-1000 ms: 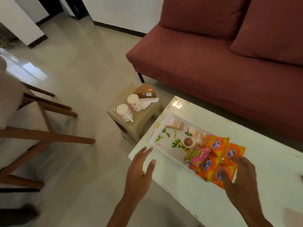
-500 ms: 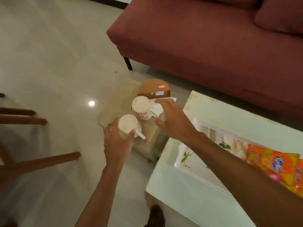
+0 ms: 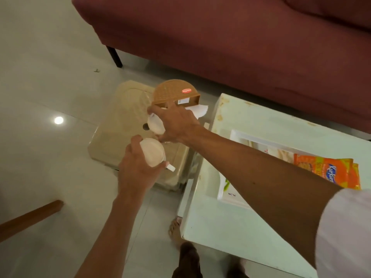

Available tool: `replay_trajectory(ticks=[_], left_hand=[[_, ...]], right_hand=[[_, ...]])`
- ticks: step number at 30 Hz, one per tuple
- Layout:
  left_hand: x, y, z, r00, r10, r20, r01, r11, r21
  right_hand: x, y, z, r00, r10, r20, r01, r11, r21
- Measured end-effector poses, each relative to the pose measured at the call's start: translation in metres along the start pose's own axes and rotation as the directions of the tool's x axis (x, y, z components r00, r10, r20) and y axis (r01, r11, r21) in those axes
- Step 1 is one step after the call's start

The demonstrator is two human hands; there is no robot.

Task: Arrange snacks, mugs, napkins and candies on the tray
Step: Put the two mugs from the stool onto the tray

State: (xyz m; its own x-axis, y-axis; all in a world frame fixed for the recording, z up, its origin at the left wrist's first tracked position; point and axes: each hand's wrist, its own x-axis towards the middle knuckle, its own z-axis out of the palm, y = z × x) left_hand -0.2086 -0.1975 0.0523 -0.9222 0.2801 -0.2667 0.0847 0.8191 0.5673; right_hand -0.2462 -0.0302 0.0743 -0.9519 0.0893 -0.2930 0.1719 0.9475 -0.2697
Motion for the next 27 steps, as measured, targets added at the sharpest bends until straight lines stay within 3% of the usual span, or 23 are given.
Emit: replay_trajectory(ticks=[3, 6, 9, 13, 16, 21, 27], left_hand=[[0.002, -0.009, -0.004, 0.997, 0.073, 0.017, -0.074, 0.997, 0.022], [0.002, -0.014, -0.009, 0.995, 0.1, 0.024, -0.101, 0.994, 0.035], [-0.001, -0.012, -0.017, 0.991, 0.125, -0.044, -0.123, 0.992, 0.031], [-0.02, 0.003, -0.03, 0.98, 0.147, -0.134, -0.145, 0.989, 0.029], [-0.043, 0.028, -0.026, 0.971, 0.207, -0.121, -0.207, 0.978, 0.013], [-0.087, 0.073, 0.011, 0.964, 0.265, 0.028, -0.262, 0.962, -0.074], [-0.127, 0.109, 0.065, 0.931, 0.308, 0.195, -0.289, 0.95, -0.12]], right_hand=[[-0.01, -0.003, -0.015, 0.999, -0.021, -0.039, 0.023, 0.999, 0.042], [-0.037, 0.009, -0.046, 0.983, 0.002, -0.184, 0.026, 0.989, 0.149], [-0.081, 0.051, -0.091, 0.981, 0.014, -0.191, 0.02, 0.985, 0.172], [-0.147, 0.132, -0.132, 0.995, -0.086, -0.055, 0.086, 0.996, 0.006], [-0.185, 0.189, -0.131, 0.993, -0.092, 0.075, 0.101, 0.986, -0.134], [-0.216, 0.255, -0.098, 0.975, -0.056, 0.213, 0.085, 0.988, -0.131], [-0.221, 0.296, -0.064, 0.952, -0.138, 0.272, 0.184, 0.971, -0.154]])
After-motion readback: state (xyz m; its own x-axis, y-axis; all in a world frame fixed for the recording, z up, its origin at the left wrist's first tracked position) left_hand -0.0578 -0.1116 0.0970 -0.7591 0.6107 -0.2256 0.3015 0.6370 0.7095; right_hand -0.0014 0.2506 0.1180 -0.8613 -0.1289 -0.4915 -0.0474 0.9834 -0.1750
